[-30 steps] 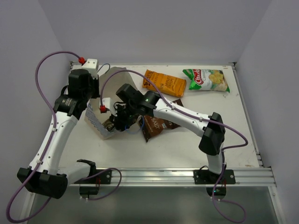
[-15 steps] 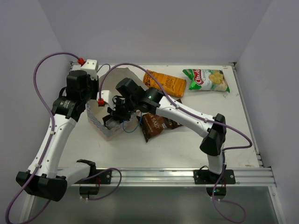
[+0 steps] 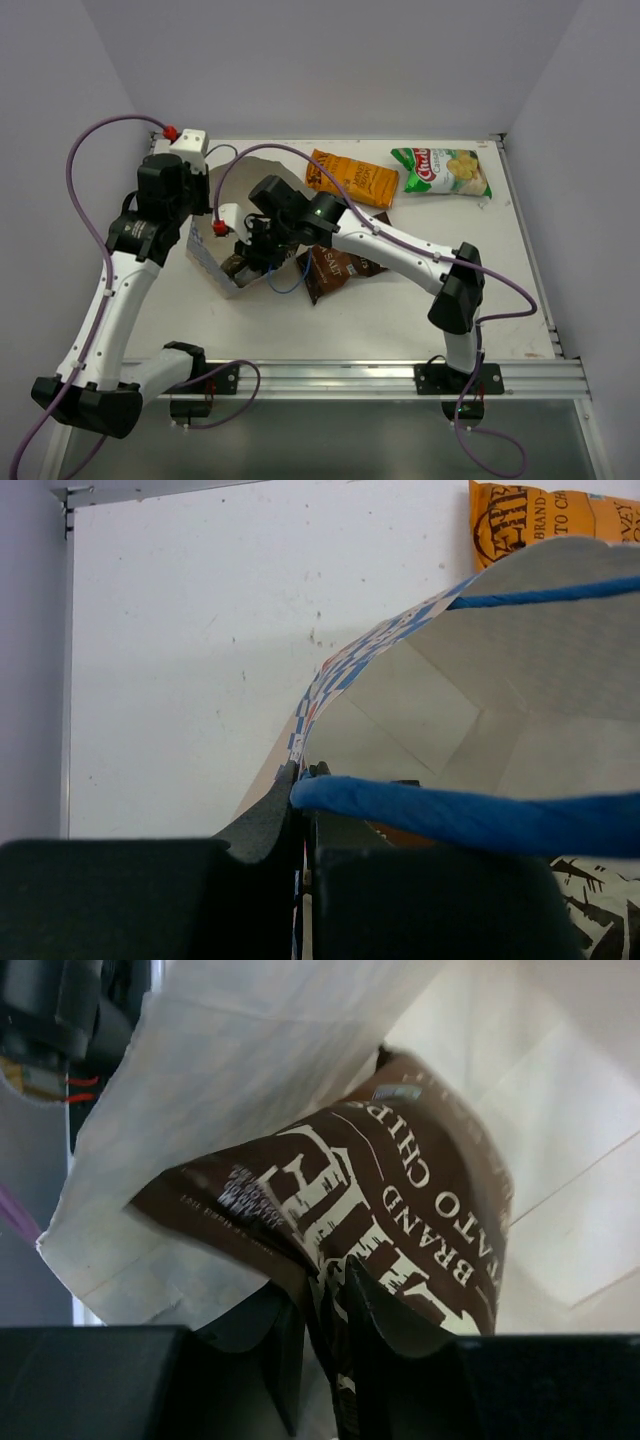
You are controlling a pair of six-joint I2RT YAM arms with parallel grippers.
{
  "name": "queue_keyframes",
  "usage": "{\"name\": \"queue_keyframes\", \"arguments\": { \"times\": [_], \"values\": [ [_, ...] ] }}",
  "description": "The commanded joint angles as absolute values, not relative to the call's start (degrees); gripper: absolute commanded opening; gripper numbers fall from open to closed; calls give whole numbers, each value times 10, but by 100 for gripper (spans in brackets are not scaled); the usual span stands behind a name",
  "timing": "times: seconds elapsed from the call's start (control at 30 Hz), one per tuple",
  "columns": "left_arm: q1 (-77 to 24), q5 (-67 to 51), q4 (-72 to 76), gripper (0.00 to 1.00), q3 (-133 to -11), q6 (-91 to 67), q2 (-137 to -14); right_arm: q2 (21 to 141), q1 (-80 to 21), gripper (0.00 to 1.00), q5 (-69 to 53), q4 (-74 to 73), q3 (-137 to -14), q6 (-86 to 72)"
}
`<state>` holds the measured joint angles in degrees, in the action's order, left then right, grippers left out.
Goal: Take the snacks out of the paper bag
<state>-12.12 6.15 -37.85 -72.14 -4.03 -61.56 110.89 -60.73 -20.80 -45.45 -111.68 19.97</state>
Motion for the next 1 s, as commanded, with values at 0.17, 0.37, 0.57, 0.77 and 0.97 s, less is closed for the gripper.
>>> {"name": "queue_keyframes", "arguments": {
  "times": [0.17, 0.37, 0.57, 0.77, 0.97],
  "values": [
    [-120, 30, -348, 0, -715, -11, -588, 1085, -609, 40, -207, -548, -1160, 200],
    [-120, 11, -345, 0, -708, -15, -585, 1073, -609, 54, -212, -529, -1150, 188],
    [-120, 5, -345, 0, -711, -23, -583, 1090, -610, 55, -247, -484, -1129, 169],
    [-120, 3, -345, 0, -708, -27, -584, 1113, -620, 56, -236, -476, -1143, 173],
    [-120, 3, -345, 0, -707, -29, -586, 1128, -624, 62, -224, -461, -1145, 178]
  ]
}}
